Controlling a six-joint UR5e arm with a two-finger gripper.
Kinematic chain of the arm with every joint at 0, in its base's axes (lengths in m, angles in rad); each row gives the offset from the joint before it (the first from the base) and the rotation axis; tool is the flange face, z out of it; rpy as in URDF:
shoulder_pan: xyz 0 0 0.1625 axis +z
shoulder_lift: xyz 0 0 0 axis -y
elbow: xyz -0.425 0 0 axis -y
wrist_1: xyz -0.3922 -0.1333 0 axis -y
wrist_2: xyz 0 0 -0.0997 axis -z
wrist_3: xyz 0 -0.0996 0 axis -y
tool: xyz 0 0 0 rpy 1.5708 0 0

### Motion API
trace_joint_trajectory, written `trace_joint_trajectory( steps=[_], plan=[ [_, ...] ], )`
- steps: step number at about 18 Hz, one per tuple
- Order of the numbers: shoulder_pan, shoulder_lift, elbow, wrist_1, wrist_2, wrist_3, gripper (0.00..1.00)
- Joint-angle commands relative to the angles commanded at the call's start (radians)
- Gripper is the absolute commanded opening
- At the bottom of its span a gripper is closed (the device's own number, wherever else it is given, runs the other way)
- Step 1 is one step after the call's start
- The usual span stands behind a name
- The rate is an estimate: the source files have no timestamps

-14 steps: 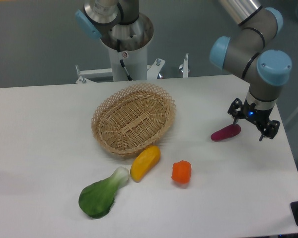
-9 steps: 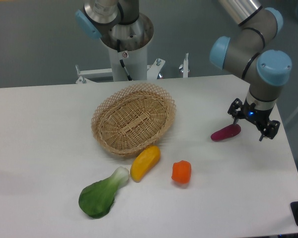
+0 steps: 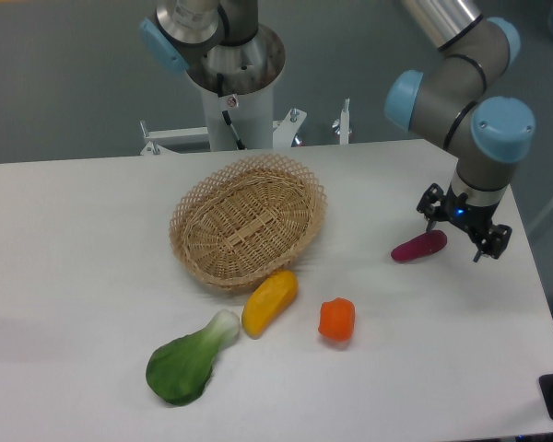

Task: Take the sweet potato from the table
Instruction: 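Move the open gripper over the purple sweet potato, then lower the gripper and close it around the purple sweet potato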

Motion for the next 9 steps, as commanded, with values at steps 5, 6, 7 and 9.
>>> trace_joint_trajectory(
  steps=[5,6,7,9],
  plan=[
    [0.005,-0.003,-0.031,0.003,0.0,0.12,1.0],
    [0.005,-0.005,-0.038,0.015,0.0,0.126,1.0],
    [0.005,-0.008,-0.051,0.032,0.0,0.127,1.0],
    [0.003,-0.014,-0.071,0.055,0.003,0.135,1.0]
  ],
)
